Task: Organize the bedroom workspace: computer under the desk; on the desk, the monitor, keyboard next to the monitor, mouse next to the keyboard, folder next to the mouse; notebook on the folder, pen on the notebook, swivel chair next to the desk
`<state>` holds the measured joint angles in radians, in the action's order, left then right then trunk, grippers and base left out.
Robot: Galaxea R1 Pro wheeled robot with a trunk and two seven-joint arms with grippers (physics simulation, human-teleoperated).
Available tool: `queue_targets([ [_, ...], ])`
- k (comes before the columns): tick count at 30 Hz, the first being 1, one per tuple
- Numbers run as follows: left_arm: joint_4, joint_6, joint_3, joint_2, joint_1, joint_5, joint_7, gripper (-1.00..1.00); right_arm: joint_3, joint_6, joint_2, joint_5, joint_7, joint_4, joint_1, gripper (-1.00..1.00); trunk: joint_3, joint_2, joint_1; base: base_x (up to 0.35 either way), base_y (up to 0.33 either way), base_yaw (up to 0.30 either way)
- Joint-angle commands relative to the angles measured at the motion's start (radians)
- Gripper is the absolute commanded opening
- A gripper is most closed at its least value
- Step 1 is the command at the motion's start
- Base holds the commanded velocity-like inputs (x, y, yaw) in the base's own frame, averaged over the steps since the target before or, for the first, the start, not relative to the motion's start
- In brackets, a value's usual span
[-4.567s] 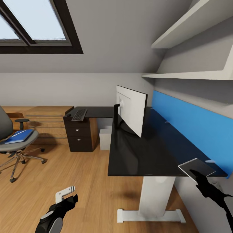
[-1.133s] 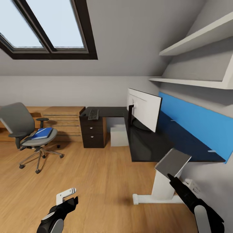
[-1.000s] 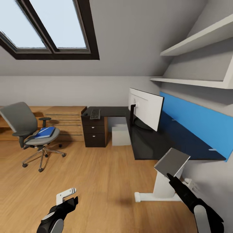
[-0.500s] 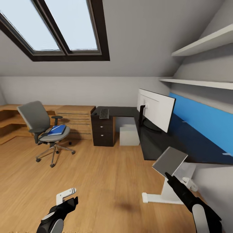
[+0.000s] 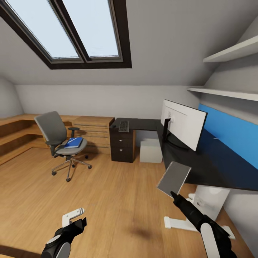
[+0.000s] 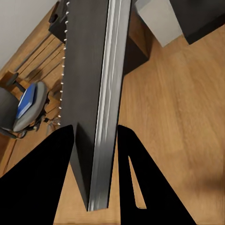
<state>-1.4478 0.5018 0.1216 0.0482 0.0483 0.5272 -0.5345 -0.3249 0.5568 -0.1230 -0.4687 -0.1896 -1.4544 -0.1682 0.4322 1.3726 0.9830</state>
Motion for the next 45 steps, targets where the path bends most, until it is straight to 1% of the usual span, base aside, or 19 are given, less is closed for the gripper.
queue_targets([
  [1, -0.001, 0.001, 0.003, 0.001, 0.001, 0.010, -0.010, 1.00, 0.001, 0.007, -0.001, 0.002, -0.005, -0.001, 0.000, -1.00, -0.002, -0.007, -0.004, 0.000, 0.000, 0.028],
  [5, -0.001, 0.001, 0.004, 0.001, 0.001, 0.010, -0.009, 1.00, 0.014, 0.006, -0.001, 0.012, -0.004, 0.000, 0.003, -1.00, -0.014, -0.035, -0.019, 0.000, 0.000, 0.014],
  [9, -0.002, 0.002, 0.009, 0.001, 0.001, 0.011, -0.008, 1.00, 0.017, 0.006, 0.000, 0.014, -0.004, 0.000, 0.004, -1.00, -0.027, -0.063, -0.035, 0.000, 0.000, 0.003],
  [13, -0.002, 0.003, 0.027, 0.001, 0.001, 0.012, -0.008, 1.00, 0.018, 0.006, 0.002, 0.014, -0.005, 0.000, 0.004, -1.00, -0.039, -0.091, -0.050, 0.000, 0.000, 0.000],
  [14, -0.002, 0.003, 0.048, 0.002, 0.001, 0.014, -0.009, 1.00, 0.018, 0.006, 0.004, 0.015, -0.004, 0.003, 0.004, -1.00, -0.042, -0.098, -0.054, 0.000, 0.129, 0.000],
  [26, -0.002, 0.003, 0.048, 0.002, 0.001, 0.016, -0.009, 1.00, 0.020, 0.003, 0.006, 0.016, -0.005, 0.012, 0.004, -1.00, -0.080, -0.182, -0.100, 0.017, 0.281, 0.000],
  [36, -0.002, 0.003, 0.049, 0.001, 0.001, 0.016, -0.009, 1.00, 0.021, 0.003, 0.006, 0.016, -0.005, 0.013, 0.004, -1.00, -0.111, -0.252, -0.138, 0.144, 0.138, 0.000],
  [45, -0.002, 0.003, 0.049, 0.002, 0.001, 0.015, -0.010, 1.00, 0.021, 0.003, 0.006, 0.018, -0.007, 0.014, 0.004, -1.00, -0.139, -0.315, -0.173, 0.268, 0.135, 0.000],
])
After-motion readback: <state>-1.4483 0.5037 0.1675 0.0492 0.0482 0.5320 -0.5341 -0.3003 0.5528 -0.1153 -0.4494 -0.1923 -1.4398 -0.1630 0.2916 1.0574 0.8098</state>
